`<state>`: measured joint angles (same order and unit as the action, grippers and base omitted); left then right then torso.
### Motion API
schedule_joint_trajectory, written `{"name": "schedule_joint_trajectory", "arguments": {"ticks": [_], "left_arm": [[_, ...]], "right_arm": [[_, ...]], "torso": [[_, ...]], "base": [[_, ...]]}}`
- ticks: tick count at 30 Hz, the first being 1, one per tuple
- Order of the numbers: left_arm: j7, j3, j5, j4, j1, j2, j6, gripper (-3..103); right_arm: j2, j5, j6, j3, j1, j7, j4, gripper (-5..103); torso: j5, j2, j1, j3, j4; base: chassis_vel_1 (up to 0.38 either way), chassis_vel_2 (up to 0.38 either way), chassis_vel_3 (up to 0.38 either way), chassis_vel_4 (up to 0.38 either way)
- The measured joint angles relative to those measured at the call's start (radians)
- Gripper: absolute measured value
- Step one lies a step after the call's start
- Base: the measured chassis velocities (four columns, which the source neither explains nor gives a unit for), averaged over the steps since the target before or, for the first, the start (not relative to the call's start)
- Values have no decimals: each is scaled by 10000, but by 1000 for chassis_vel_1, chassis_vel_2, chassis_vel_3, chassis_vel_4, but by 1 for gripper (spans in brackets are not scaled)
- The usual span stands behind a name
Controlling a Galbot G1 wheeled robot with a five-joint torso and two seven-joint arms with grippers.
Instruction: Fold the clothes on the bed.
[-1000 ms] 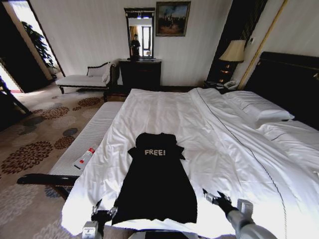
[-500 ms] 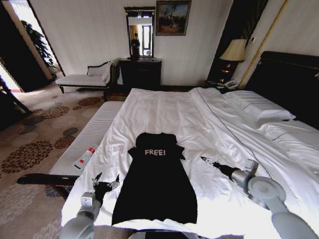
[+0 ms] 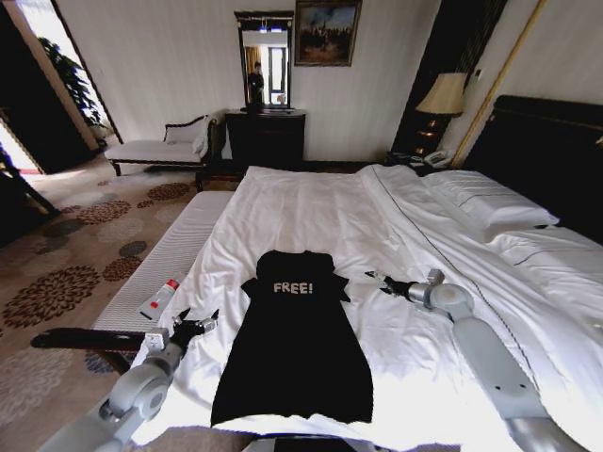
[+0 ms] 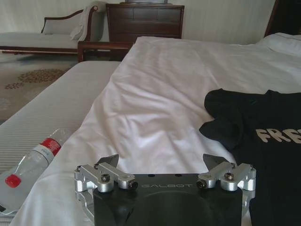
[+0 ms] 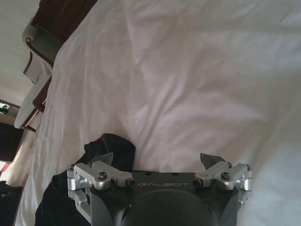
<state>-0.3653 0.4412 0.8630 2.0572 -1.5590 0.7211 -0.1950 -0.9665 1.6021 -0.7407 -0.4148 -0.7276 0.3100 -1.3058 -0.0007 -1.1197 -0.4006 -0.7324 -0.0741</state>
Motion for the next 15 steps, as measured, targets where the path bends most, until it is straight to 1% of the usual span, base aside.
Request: {"name": "schedule_joint_trajectory", "arguments": {"ticks": [1, 2, 5, 6, 9, 10, 12, 13, 15], "left_arm": [[-46, 40, 43, 4, -23, 14, 4, 100], [-46, 40, 43, 4, -23, 14, 4, 100], [-155, 116, 80, 78, -141, 53, 10, 100], [-155, 116, 80, 78, -141, 53, 10, 100], [-180, 184, 80, 178, -290, 120, 41, 100], [-180, 184, 80, 178, -290, 120, 41, 100], [-206, 308, 132, 348, -443, 146, 51, 100], [-206, 308, 132, 348, -443, 146, 51, 100], [-283, 512, 273, 595, -619, 117, 50, 100]], "right_arm": [[-180, 3, 3, 91, 369, -49, 437, 100], [-180, 3, 3, 91, 369, -49, 437, 100], [-811, -73, 16, 182, 1125, -97, 1674, 100], [-811, -73, 16, 182, 1125, -97, 1674, 100], [-1402, -528, 25, 155, 1346, -294, 2481, 100], [-1402, -528, 25, 155, 1346, -294, 2481, 100], [-1825, -960, 33, -23, 1320, -477, 2814, 100], [-1825, -960, 33, -23, 1320, -477, 2814, 100], [-2164, -1161, 44, -311, 1193, -539, 2931, 100]], "torso": [[-1, 0, 0, 0, 3], [-1, 0, 0, 0, 3], [5, 1, -1, 0, 1], [5, 1, -1, 0, 1], [6, 0, 1, -1, -3], [6, 0, 1, -1, -3], [3, 0, 2, 0, -2], [3, 0, 2, 0, -2], [4, -1, 2, 1, -2]], "base": [[0, 0, 0, 0], [0, 0, 0, 0], [0, 0, 0, 0], [0, 0, 0, 0], [0, 0, 0, 0], [0, 0, 0, 0], [0, 0, 0, 0], [0, 0, 0, 0], [0, 0, 0, 0]]}}
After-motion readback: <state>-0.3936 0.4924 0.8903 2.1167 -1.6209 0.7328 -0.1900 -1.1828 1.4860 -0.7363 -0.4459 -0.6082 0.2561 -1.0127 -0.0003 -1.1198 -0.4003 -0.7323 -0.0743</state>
